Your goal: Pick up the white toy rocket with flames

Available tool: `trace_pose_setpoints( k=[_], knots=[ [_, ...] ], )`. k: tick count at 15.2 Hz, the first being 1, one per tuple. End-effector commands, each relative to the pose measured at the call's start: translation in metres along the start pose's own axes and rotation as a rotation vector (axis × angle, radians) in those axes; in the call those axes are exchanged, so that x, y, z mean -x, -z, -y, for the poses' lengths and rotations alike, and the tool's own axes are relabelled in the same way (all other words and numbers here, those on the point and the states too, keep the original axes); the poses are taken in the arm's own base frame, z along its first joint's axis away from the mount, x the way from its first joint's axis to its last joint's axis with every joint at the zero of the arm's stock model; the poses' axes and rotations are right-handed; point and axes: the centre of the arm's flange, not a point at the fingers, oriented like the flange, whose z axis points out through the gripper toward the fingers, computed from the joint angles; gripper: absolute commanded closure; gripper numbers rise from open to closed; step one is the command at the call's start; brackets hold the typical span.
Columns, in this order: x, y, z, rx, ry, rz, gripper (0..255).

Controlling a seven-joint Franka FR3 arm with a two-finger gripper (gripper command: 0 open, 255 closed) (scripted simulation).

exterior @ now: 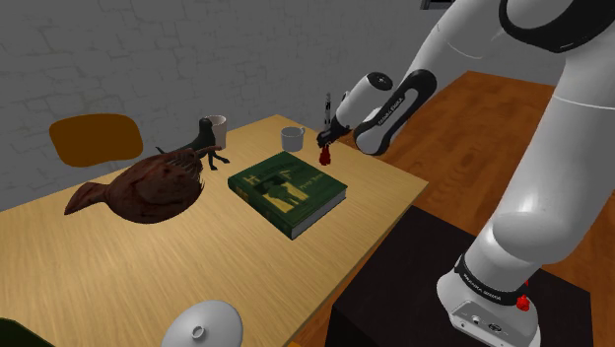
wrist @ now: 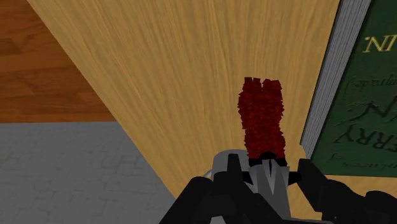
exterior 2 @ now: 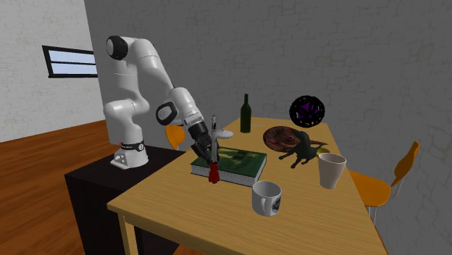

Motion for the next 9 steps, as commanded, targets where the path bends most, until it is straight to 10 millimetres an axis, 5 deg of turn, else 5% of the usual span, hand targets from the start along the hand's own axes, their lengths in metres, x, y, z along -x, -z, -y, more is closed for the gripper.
trace_pose_setpoints(
  k=[1, 9],
  knots=[
    [-0.006, 0.008, 0.0, 0.0, 0.0, 0.0, 255],
    [-0.025, 0.034, -0.001, 0.0, 0.0, 0.0, 255]
  ],
)
